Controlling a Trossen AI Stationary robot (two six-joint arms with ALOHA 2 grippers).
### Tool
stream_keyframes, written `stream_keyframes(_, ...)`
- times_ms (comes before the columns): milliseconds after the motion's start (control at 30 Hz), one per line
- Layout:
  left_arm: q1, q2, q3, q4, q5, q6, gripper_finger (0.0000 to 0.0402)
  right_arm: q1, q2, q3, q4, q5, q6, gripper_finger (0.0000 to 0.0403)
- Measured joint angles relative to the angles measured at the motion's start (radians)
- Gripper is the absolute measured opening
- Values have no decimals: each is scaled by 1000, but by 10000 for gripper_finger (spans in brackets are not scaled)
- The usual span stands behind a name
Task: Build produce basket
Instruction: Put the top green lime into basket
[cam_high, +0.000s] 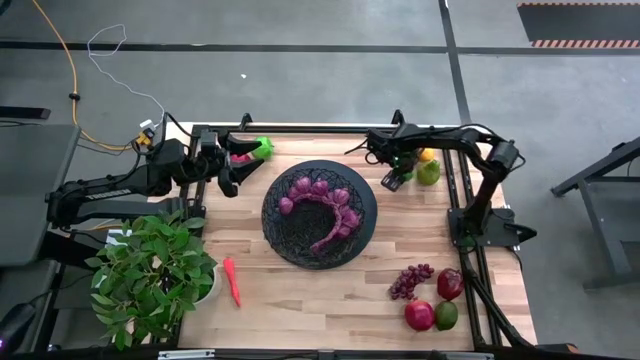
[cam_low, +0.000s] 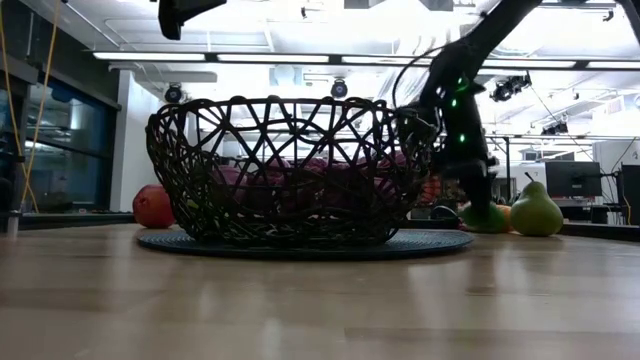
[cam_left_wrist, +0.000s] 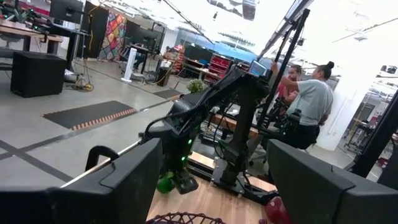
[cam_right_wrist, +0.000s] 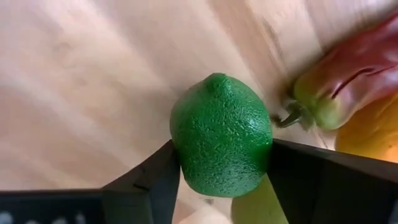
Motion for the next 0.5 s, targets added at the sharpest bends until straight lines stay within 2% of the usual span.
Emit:
stream_keyframes(100,0,0,0,-7,0,0,280,0,-94,0,25,-68,-9,170)
stream_keyframes(267,0,0,0,-7,-3,0,280,20,-308,0,144,-190,-18,176)
stream_keyframes(500,0,0,0,-7,-3,0,280,136,-570,0,393,-286,61,180)
